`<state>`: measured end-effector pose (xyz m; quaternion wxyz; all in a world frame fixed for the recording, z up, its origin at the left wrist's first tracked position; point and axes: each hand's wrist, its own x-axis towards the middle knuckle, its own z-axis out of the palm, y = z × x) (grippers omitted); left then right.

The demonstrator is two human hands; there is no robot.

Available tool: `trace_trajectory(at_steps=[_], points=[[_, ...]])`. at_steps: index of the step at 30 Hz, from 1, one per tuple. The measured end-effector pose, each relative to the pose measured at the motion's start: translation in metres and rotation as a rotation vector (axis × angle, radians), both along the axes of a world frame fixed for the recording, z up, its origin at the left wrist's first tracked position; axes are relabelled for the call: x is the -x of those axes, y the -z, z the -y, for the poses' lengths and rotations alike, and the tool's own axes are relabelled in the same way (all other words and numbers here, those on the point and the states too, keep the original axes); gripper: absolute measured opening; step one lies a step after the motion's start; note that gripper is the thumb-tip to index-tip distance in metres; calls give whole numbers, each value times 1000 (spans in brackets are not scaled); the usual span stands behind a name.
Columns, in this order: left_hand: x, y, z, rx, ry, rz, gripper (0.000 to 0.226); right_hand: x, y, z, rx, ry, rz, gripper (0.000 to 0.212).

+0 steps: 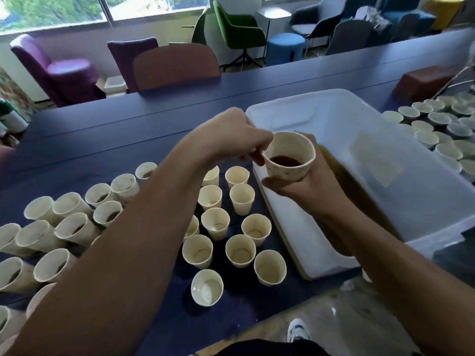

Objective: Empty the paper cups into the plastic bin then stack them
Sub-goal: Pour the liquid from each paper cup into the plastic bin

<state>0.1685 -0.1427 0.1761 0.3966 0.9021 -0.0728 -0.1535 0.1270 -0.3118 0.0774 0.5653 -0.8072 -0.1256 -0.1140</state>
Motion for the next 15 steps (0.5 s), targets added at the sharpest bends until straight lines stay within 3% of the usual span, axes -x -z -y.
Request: trace_trajectory(at_steps=[6, 10, 15], points=[[-4, 17, 23, 173, -84, 55, 26, -5, -4, 42, 92, 108, -27, 76], [-3, 46, 31, -16, -63, 224, 13, -13, 4, 72, 277, 126, -115, 76], [4, 80, 38, -258, 75, 211, 54, -23, 15, 95, 479, 158, -213, 70]])
